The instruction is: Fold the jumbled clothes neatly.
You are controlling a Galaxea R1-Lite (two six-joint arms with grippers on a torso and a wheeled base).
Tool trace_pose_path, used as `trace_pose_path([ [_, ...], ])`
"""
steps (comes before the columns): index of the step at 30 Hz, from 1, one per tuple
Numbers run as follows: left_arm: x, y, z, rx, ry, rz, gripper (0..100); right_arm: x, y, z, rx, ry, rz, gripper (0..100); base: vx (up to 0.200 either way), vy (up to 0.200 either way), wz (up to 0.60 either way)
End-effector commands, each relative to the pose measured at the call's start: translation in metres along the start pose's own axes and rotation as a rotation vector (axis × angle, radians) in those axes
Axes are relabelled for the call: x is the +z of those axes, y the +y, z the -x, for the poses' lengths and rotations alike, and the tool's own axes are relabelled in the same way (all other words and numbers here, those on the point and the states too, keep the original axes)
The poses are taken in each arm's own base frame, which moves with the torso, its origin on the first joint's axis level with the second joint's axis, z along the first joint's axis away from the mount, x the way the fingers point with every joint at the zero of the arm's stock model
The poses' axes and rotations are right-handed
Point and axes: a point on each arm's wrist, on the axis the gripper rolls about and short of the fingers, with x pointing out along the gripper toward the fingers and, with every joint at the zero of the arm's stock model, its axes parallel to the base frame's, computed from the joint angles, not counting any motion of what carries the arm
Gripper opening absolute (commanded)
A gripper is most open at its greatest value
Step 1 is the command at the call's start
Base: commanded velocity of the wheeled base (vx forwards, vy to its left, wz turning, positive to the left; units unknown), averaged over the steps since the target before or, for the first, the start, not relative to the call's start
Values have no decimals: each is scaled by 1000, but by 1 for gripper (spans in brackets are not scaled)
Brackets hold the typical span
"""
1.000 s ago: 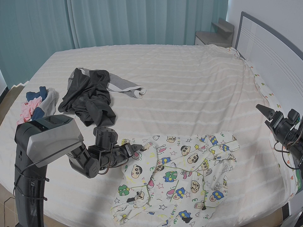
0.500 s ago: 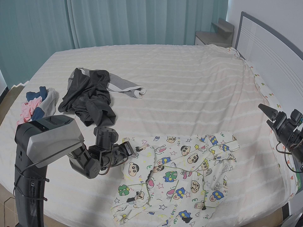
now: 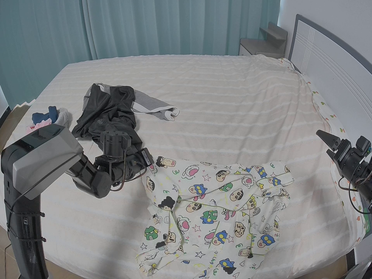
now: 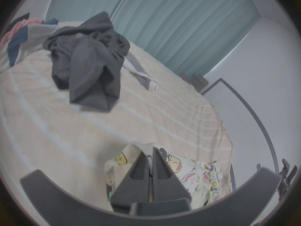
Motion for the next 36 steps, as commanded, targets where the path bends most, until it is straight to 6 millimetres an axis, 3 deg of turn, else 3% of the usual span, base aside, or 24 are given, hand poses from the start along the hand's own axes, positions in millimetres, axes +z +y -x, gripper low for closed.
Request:
trace_pose_path([
  [1,31,2,-8,3,-69,-7,0,-1,0,-1,0,7,1,100,0,0,0],
  [20,82,-3,-58,108,-175,-152,0,-6,-4,-4,-9,38,-1,100,0,0,0],
  [31,63,4,-82,190,-172,-252,0,-8,-4,-3,-5,46,-1,100,0,0,0],
  [32,63,4,-83,190,-176,-252,100,-8,-3,-3,-4,47,-1,100,0,0,0],
  [36,72,0,-82,203,-221,-251,100,-9,-4,-2,-6,51,-1,100,0,0,0],
])
